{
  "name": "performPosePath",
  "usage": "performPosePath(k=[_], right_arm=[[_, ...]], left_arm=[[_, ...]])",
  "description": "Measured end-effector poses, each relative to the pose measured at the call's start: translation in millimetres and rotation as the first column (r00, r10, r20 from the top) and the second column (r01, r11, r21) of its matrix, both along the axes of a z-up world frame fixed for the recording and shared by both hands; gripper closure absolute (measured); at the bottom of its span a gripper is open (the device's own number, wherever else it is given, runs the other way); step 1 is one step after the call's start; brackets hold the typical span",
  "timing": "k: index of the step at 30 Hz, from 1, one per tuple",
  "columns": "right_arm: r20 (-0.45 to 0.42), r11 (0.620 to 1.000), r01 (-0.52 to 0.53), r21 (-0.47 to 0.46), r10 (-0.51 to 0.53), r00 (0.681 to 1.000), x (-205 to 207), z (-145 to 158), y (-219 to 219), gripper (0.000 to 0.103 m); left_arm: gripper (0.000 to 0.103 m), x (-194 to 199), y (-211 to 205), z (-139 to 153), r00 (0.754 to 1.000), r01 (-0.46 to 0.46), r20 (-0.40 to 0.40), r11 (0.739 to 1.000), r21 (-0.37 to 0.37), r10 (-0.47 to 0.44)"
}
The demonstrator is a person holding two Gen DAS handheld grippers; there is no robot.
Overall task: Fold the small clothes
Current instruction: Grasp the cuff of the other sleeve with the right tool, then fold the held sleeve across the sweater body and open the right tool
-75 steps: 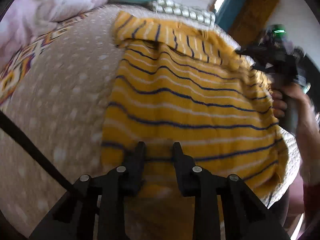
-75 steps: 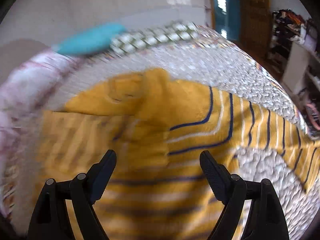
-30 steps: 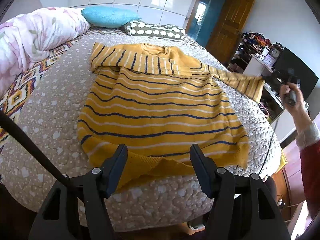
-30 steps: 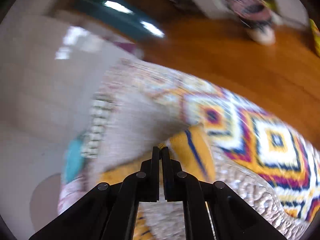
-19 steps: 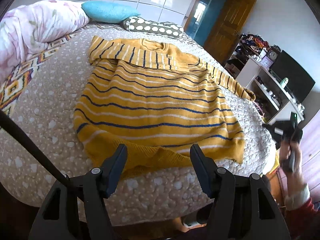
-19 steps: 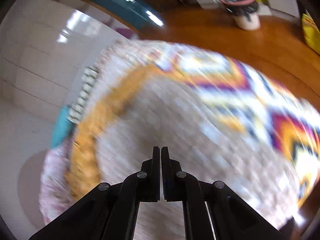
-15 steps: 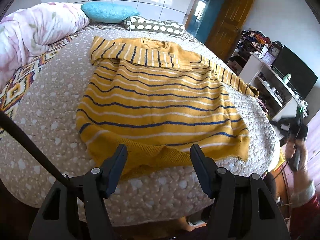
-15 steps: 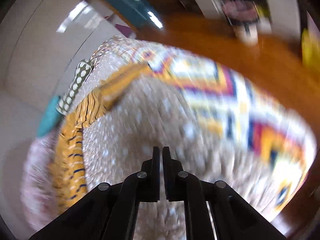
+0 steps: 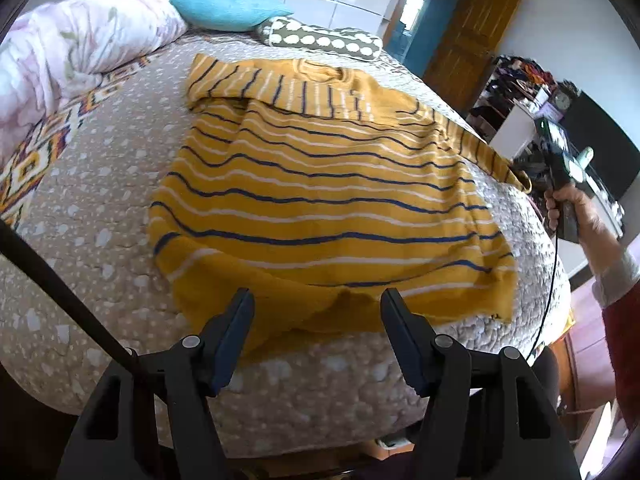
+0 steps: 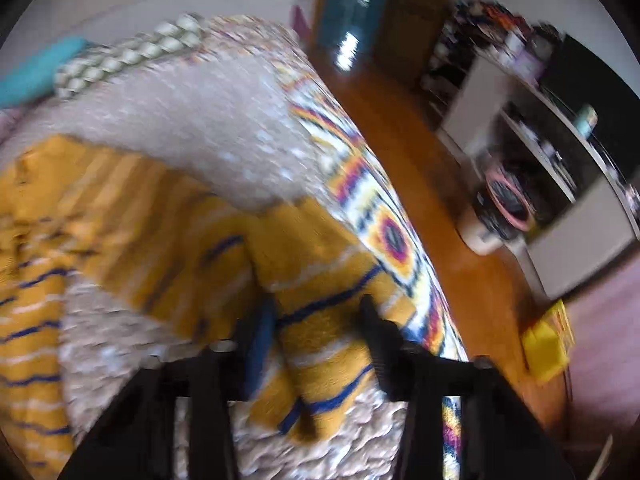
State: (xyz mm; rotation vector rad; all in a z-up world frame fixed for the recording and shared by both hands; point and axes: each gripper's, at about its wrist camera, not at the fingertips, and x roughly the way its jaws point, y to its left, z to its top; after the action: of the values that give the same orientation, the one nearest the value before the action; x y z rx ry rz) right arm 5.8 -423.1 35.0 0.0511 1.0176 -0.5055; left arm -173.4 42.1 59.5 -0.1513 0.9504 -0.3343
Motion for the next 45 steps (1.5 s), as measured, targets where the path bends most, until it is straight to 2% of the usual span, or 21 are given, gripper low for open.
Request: performPosePath(k=[4, 6, 10, 12, 13, 14, 15, 17, 19, 20, 21, 22, 23, 24, 25, 26, 30, 32, 36, 40, 45], right_arm=[[0.100, 0.969, 0.117, 0.219, -0.141, 0.985, -32.3, 1.1, -48.5, 0.086], [0.107, 0.953, 0.166, 0.255, -0.198, 0.974, -43.2, -1.6, -61.1, 0.088], [0.108, 0.961, 0.149, 0.232, -0.178, 0.978, -46.8, -1.9, -56.3, 0.088], [0.118, 0.972, 0.117, 0.203, -0.143, 0.983, -40.2, 1.2, -47.9, 0.079], [0.113, 0.977, 0.113, 0.181, -0.135, 0.984, -36.5, 2.8, -44.8, 0.079], [0.093, 0.982, 0.114, 0.153, -0.129, 0.987, -30.5, -1.1, -44.6, 0.080], [0.069, 0.984, 0.117, 0.131, -0.127, 0.990, -26.2, -4.3, -46.7, 0.094], [0.079, 0.979, 0.145, 0.142, -0.158, 0.984, -30.7, -1.3, -55.6, 0.094], [0.179, 0.938, 0.236, 0.254, -0.285, 0.942, -59.2, 15.5, -85.8, 0.094], [0.223, 0.904, 0.286, 0.317, -0.364, 0.904, -75.5, 21.0, -102.3, 0.094], [0.267, 0.829, 0.342, 0.443, -0.486, 0.832, -102.3, 24.6, -127.3, 0.094], [0.278, 0.772, 0.358, 0.525, -0.553, 0.785, -117.4, 22.9, -139.3, 0.094], [0.283, 0.704, 0.348, 0.620, -0.614, 0.737, -131.6, 19.2, -149.8, 0.094], [0.287, 0.612, 0.273, 0.742, -0.658, 0.696, -142.9, 11.4, -157.3, 0.094], [0.285, 0.571, 0.236, 0.786, -0.674, 0.682, -145.8, 9.5, -157.2, 0.094], [0.292, 0.553, 0.207, 0.807, -0.678, 0.675, -145.6, 10.8, -152.3, 0.094], [0.381, 0.641, 0.072, 0.764, -0.539, 0.751, -106.5, 47.2, -97.8, 0.094], [0.433, 0.699, -0.027, 0.715, -0.413, 0.801, -68.2, 76.6, -45.6, 0.094], [0.491, 0.776, -0.209, 0.595, -0.145, 0.859, 3.5, 122.0, 72.0, 0.094], [0.465, 0.781, -0.368, 0.504, 0.113, 0.878, 68.1, 127.6, 202.6, 0.094], [0.348, 0.747, -0.451, 0.488, 0.307, 0.886, 133.2, 79.6, 345.6, 0.094]], left_arm=[[0.039, 4.7, 7.3, -5.6, 1.000, -0.021, -0.022, 0.999, -0.028, 0.020], [0.039, 5.2, 6.7, -7.2, 1.000, -0.019, -0.024, 0.999, -0.026, 0.019], [0.039, 4.9, -0.2, -7.4, 1.000, -0.013, -0.020, 1.000, -0.015, 0.013], [0.039, 3.8, -4.6, -6.2, 1.000, -0.008, -0.023, 1.000, -0.013, 0.007], [0.039, 3.5, -6.0, -5.7, 1.000, -0.005, -0.023, 1.000, -0.011, 0.005], [0.039, 2.7, -7.8, -4.8, 1.000, 0.000, -0.022, 1.000, -0.006, 0.000], [0.039, 2.0, -8.7, -3.9, 1.000, 0.002, -0.020, 1.000, -0.002, -0.002], [0.039, 0.8, -7.9, -1.0, 1.000, 0.006, -0.013, 1.000, -0.005, -0.006], [0.039, -0.4, -3.5, 2.5, 1.000, 0.000, -0.001, 1.000, -0.018, 0.000], [0.038, -0.9, 0.6, 4.1, 1.000, -0.006, 0.005, 1.000, -0.031, 0.006], [0.038, -0.7, 3.3, 4.8, 1.000, -0.009, 0.007, 0.999, -0.043, 0.009], [0.038, -0.4, 6.0, 5.2, 1.000, -0.013, 0.008, 0.998, -0.056, 0.013], [0.038, -0.1, 9.8, 5.6, 1.000, -0.017, 0.009, 0.997, -0.076, 0.018], [0.038, 0.0, 11.6, 6.1, 1.000, -0.018, 0.010, 0.996, -0.087, 0.019], [0.038, -0.4, 14.2, 7.1, 1.000, -0.018, 0.013, 0.995, -0.100, 0.019], [0.038, -1.3, 17.3, 8.6, 1.000, -0.019, 0.018, 0.994, -0.112, 0.021], [0.036, -7.7, 38.1, 17.5, 0.998, -0.032, 0.049, 0.987, -0.155, 0.040], [0.034, -11.9, 55.1, 22.3, 0.995, -0.054, 0.071, 0.983, -0.175, 0.067], [0.031, -19.2, 86.7, 28.5, 0.985, -0.107, 0.111, 0.977, -0.185, 0.129], [0.030, -24.0, 115.2, 27.3, 0.976, -0.150, 0.130, 0.971, -0.185, 0.176], [0.030, -27.8, 143.1, 18.3, 0.969, -0.192, 0.119, 0.963, -0.192, 0.217]])
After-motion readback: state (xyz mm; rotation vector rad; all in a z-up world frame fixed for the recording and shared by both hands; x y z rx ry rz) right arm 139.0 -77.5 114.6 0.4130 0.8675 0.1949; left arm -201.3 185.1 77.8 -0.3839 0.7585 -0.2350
